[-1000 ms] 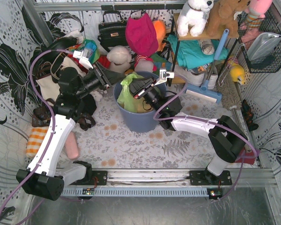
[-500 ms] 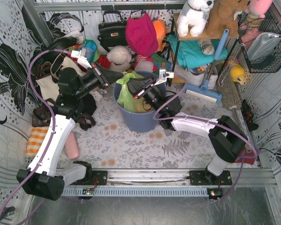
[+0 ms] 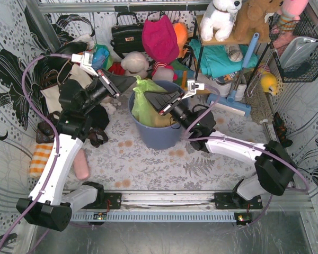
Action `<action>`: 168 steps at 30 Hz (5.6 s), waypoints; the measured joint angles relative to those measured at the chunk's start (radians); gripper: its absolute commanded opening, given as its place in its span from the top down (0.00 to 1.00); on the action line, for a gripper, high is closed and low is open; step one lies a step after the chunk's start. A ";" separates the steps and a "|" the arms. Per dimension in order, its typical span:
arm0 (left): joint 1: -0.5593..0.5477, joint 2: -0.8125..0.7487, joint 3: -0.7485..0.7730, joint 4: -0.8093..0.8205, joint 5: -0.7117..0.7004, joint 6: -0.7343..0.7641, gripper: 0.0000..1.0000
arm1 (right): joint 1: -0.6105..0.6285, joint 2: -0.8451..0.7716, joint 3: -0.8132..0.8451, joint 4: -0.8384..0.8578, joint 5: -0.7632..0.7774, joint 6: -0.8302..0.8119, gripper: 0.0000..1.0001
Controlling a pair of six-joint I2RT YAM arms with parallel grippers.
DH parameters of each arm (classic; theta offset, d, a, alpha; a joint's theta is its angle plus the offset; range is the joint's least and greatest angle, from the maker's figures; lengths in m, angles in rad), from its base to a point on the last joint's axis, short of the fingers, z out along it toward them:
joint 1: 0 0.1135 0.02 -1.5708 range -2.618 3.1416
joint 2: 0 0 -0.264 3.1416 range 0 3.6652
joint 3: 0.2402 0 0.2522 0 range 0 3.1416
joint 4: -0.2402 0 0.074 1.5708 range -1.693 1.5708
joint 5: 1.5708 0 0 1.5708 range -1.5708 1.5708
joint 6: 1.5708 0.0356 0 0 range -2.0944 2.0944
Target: Tie the trash bag
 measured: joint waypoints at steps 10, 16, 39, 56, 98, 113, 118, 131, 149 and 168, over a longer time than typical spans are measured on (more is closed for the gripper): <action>0.000 0.000 0.000 0.048 0.024 0.003 1.00 | 0.000 -0.231 0.027 -0.295 -0.061 -0.239 0.42; 0.000 0.001 0.011 0.065 0.049 -0.001 1.00 | 0.005 -0.245 0.150 -0.474 -0.141 -0.494 0.33; 0.000 0.021 0.022 0.095 0.089 -0.016 1.00 | 0.021 -0.114 0.337 -0.566 -0.187 -0.901 0.89; -0.001 0.106 0.109 0.094 0.020 0.080 1.00 | 0.022 -0.278 0.204 -0.619 -0.192 -0.823 1.00; -0.359 0.071 0.507 -0.622 -0.121 0.390 0.39 | 0.021 -0.350 0.499 -1.220 0.233 -0.603 0.44; -0.412 0.161 0.612 -0.832 -0.330 0.373 0.37 | -0.177 -0.263 0.582 -1.511 0.127 -0.344 0.40; -0.415 0.198 0.612 -0.832 -0.336 0.373 0.37 | -0.222 -0.262 0.529 -1.471 0.011 -0.252 0.43; -0.420 0.216 0.612 -0.832 -0.376 0.354 0.80 | -0.277 -0.203 0.484 -1.357 -0.151 -0.130 0.55; -0.420 0.217 0.612 -0.829 -0.375 0.352 0.96 | -0.312 -0.172 0.517 -1.313 -0.195 -0.078 0.48; -0.420 0.216 0.605 -0.824 -0.375 0.352 0.96 | -0.327 -0.104 0.586 -1.341 -0.331 -0.048 0.72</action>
